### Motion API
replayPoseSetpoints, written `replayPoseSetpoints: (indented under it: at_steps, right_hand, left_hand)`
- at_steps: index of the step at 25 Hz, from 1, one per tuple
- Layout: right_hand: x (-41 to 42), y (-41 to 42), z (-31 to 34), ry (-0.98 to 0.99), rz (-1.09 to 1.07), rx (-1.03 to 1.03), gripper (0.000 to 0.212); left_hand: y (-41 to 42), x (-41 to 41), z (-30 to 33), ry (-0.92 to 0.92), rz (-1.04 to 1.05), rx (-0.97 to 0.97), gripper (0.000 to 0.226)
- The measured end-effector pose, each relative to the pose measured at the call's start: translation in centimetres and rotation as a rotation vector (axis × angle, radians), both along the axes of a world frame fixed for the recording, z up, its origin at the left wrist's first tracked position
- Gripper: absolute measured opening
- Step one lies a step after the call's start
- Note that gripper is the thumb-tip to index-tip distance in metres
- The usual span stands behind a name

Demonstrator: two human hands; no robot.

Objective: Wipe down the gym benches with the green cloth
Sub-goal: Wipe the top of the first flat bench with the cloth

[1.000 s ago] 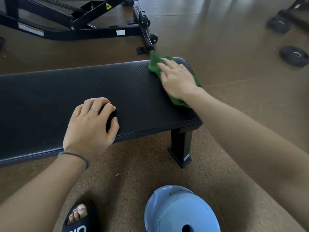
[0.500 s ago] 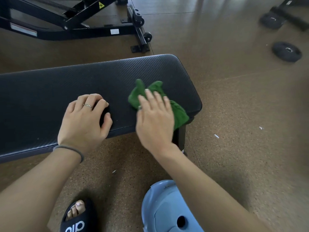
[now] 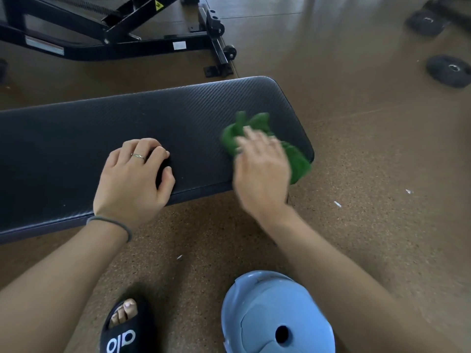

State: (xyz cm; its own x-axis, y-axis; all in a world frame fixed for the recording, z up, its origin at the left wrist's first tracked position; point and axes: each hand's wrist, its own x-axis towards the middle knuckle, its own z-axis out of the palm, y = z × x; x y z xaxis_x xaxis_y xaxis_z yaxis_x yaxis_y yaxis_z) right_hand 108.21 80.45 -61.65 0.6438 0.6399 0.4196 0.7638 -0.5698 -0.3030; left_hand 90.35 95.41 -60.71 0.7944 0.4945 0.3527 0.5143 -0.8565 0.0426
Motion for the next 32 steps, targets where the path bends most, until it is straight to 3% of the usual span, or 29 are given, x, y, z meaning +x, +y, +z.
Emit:
replayPoseSetpoints:
  at_steps: [3, 6, 11, 14, 18, 22, 26, 30, 32]
  right_hand:
    - [-5.7, 2.8, 0.3, 0.007, 0.273, -0.048, 0.043]
    - [-2.7, 2.3, 0.6, -0.041, 0.385, -0.157, 0.046]
    - [1.9, 0.6, 0.9, 0.021, 0.097, -0.214, 0.053]
    - [-2.1, 2.9, 0.9, 0.073, -0.031, -0.188, 0.056]
    - [-9.9, 6.6, 0.5, 0.033, 0.051, -0.171, 0.054]
    - [-9.2, 6.4, 1.2, 0.099, 0.109, -0.298, 0.051]
    - [-12.3, 9.6, 2.2, 0.163, -0.146, -0.295, 0.054]
    - [-23.2, 14.3, 1.5, 0.128, 0.060, -0.243, 0.055]
    - [-23.6, 14.2, 2.2, 0.149, 0.178, -0.290, 0.054]
  left_hand:
    - [0.0, -0.1, 0.1, 0.007, 0.001, 0.004, 0.034]
    - [-0.2, -0.2, 0.1, -0.006, 0.002, 0.008, 0.033]
    - [-0.1, -0.2, 0.1, -0.005, -0.031, -0.010, 0.036]
    - [0.4, -0.7, 0.1, -0.017, -0.036, -0.021, 0.031]
    - [1.6, -1.3, 1.2, -0.091, -0.060, -0.186, 0.023]
    - [7.5, -9.2, 1.6, -0.003, -0.021, -0.123, 0.031]
    - [11.6, -15.6, 1.0, 0.061, 0.101, -0.232, 0.036]
    - [11.3, -15.2, 0.7, 0.064, 0.080, -0.226, 0.038]
    - [11.7, -15.7, 0.5, 0.053, 0.072, -0.255, 0.039]
